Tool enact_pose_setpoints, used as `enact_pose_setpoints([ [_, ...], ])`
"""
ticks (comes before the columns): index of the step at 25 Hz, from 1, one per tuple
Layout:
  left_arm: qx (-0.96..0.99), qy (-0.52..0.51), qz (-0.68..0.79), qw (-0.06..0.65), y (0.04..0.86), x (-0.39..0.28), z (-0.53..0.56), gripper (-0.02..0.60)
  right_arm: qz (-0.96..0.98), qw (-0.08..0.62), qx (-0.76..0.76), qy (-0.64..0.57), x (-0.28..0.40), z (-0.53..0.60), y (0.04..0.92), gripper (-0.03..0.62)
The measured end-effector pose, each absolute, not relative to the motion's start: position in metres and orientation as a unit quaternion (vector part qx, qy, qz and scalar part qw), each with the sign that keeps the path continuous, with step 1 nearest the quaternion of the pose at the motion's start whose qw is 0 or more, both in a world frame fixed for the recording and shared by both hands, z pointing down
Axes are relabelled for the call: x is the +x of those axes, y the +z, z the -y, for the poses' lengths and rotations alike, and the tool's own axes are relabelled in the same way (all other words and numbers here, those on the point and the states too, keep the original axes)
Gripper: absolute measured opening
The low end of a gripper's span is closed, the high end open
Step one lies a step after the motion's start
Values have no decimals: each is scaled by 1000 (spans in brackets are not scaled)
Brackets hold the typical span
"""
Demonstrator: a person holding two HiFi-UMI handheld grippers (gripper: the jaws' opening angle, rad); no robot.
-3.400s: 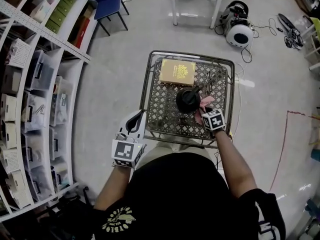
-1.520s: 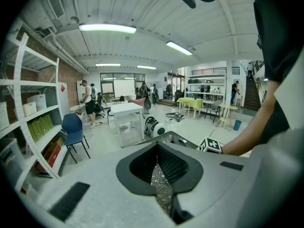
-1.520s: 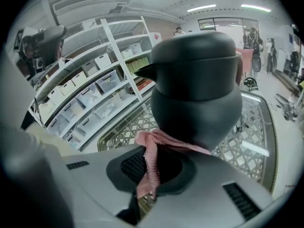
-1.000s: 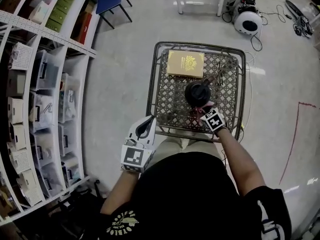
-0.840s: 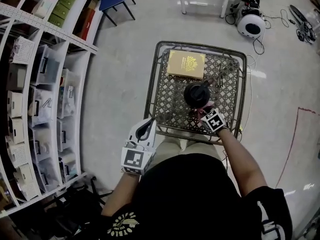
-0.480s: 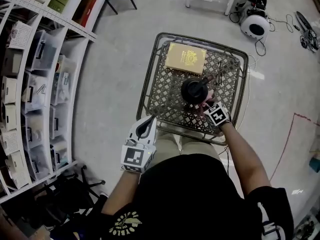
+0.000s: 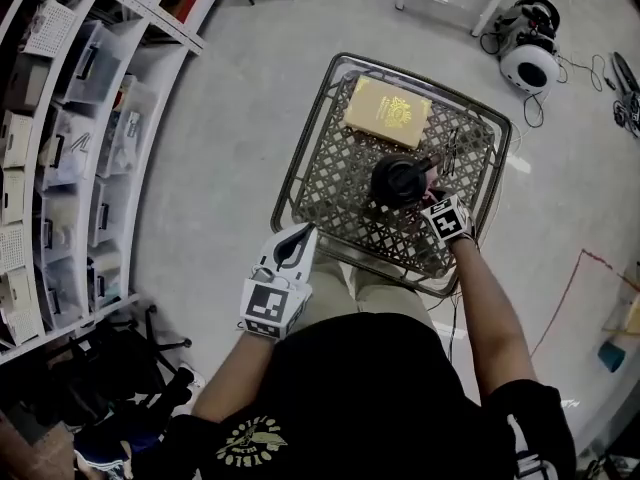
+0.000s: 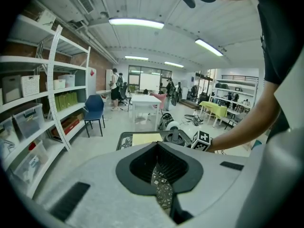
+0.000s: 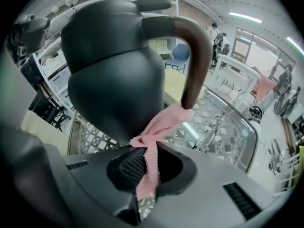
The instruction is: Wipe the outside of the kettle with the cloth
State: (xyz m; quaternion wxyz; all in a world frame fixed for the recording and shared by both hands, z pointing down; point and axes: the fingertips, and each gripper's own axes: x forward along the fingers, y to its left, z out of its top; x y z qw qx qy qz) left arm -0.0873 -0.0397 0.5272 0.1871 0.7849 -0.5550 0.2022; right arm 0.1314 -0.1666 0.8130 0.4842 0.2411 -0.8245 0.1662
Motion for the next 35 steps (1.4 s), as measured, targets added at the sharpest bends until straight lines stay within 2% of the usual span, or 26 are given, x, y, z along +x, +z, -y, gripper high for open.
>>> enact_pose_setpoints([
  [10,806,197,524,194,531,-104,58,9,809,508,245,163,113,136,823,29],
  [19,832,209,484,171,516,-138,83,8,806,480,270,216,79,92,820,29],
  [23,846,210,462,160,509,-146,93,9,804,452,288,258,48,76,814,29],
  [27,865,198,438,142,499,-147,106,9,818,394,296,297,20,66,795,29],
  [35,891,172,402,125,483,-144,120,9,824,303,364,310,25,66,738,28],
])
